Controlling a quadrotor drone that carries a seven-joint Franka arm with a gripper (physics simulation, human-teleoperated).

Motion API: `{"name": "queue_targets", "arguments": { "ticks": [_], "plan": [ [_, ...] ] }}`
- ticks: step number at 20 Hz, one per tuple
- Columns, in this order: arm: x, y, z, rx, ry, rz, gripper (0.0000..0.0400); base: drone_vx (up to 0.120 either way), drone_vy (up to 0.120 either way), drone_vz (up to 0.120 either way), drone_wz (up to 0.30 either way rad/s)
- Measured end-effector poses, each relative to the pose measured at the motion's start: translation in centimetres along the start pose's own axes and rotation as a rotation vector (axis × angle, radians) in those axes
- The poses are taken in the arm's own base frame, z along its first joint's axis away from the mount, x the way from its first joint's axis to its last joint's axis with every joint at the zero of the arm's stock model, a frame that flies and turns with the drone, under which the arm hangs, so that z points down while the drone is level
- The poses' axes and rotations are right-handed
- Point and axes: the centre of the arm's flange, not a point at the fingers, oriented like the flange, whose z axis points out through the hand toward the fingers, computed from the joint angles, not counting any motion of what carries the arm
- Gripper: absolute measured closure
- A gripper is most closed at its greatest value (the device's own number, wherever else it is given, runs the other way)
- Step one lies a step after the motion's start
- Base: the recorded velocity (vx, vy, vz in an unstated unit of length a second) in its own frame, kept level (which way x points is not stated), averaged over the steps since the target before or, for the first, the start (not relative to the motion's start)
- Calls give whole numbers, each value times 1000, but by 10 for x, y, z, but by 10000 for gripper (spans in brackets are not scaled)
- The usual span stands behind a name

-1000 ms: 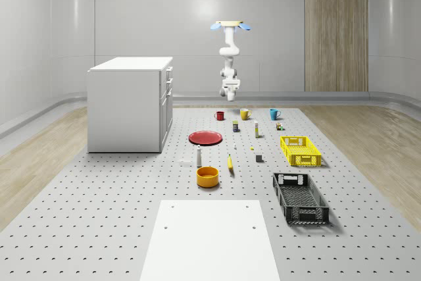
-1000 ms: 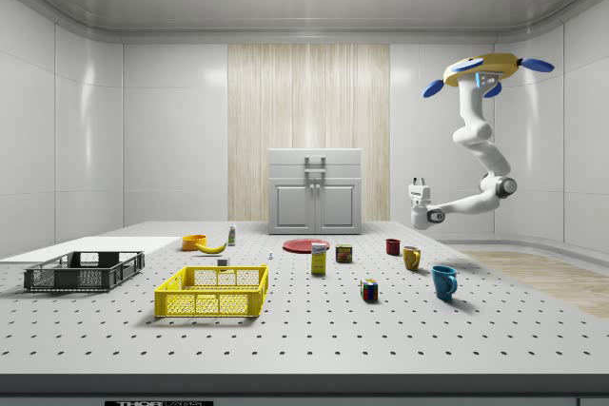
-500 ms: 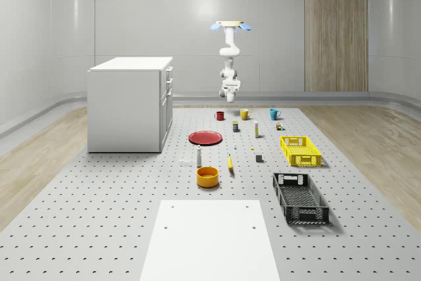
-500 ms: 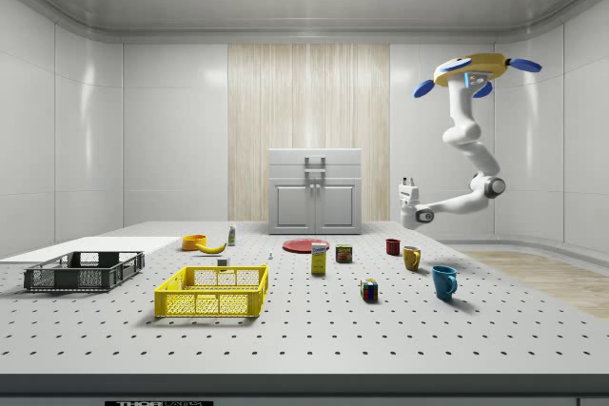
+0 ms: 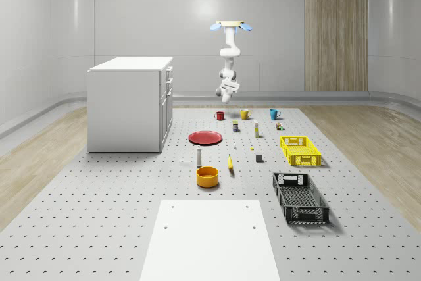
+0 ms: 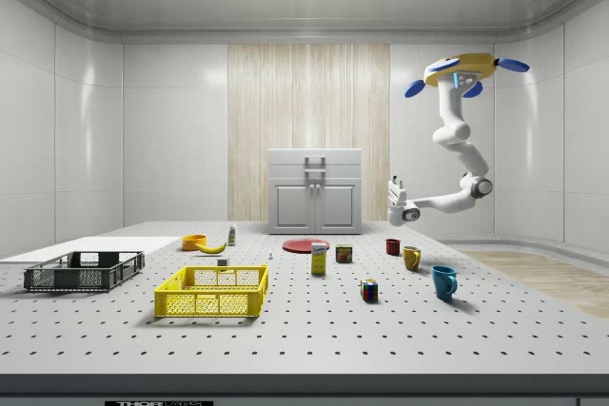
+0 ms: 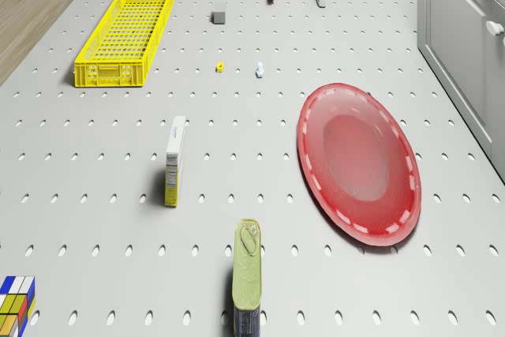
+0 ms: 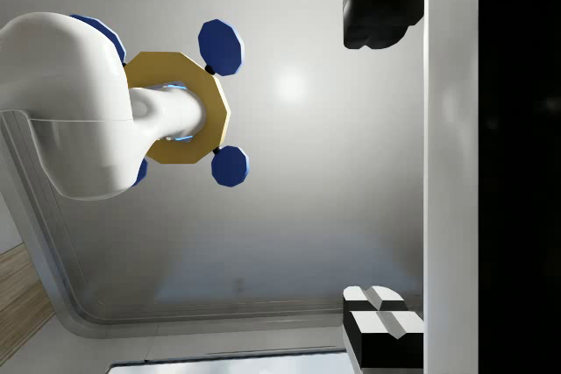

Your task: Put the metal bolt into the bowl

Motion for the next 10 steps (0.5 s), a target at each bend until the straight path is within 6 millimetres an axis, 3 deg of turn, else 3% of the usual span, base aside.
{"name": "queue_targets", "arguments": {
  "ticks": [4, 6, 10],
  "plan": [
    [-23, -22, 6, -229, 232, -7, 0, 120, 0, -10, 0],
    [-38, -37, 16, -401, 404, -12, 0, 120, 0, -120, 0],
    [-67, -64, 65, -854, 856, -25, 0, 120, 0, -120, 0]
  ]
}}
